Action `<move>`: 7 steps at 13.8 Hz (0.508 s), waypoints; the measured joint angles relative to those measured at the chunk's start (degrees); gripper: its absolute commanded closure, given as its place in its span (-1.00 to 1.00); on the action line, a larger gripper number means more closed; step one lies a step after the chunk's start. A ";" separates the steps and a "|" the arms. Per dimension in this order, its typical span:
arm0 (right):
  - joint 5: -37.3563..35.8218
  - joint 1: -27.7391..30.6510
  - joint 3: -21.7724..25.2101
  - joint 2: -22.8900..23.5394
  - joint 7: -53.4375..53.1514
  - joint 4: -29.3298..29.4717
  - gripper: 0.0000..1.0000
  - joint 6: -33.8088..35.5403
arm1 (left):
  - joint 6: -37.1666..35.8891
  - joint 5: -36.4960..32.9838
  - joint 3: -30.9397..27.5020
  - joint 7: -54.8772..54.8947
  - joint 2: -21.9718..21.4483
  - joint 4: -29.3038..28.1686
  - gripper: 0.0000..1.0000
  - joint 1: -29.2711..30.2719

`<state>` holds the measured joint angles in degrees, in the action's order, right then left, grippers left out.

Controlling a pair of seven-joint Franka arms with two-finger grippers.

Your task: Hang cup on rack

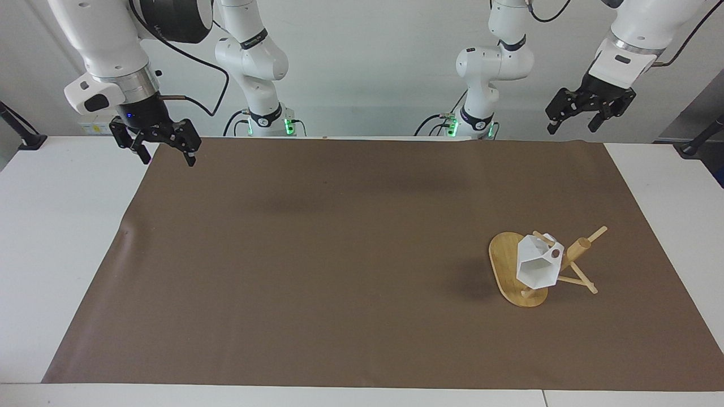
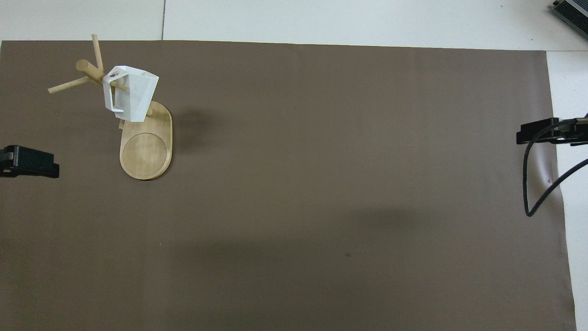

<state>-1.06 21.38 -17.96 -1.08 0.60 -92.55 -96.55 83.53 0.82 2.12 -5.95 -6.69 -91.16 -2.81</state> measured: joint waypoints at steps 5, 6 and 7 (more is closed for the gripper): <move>0.00 0.00 0.00 0.00 0.00 0.00 -1.00 0.00 | 1.00 0.00 0.04 4.62 0.00 -0.27 -1.00 0.01; 0.00 0.00 0.00 0.00 0.00 0.00 -1.00 0.00 | 1.06 -0.01 0.01 5.04 0.00 -0.28 -1.00 0.01; 0.00 0.00 0.00 0.00 0.00 0.00 -1.00 0.00 | 1.11 -0.03 0.00 5.17 0.00 -0.30 -1.00 0.01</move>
<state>-1.06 21.38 -17.95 -1.08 0.60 -92.55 -96.55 84.64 0.79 2.12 -0.78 -6.69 -91.45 -2.80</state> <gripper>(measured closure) 0.000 0.000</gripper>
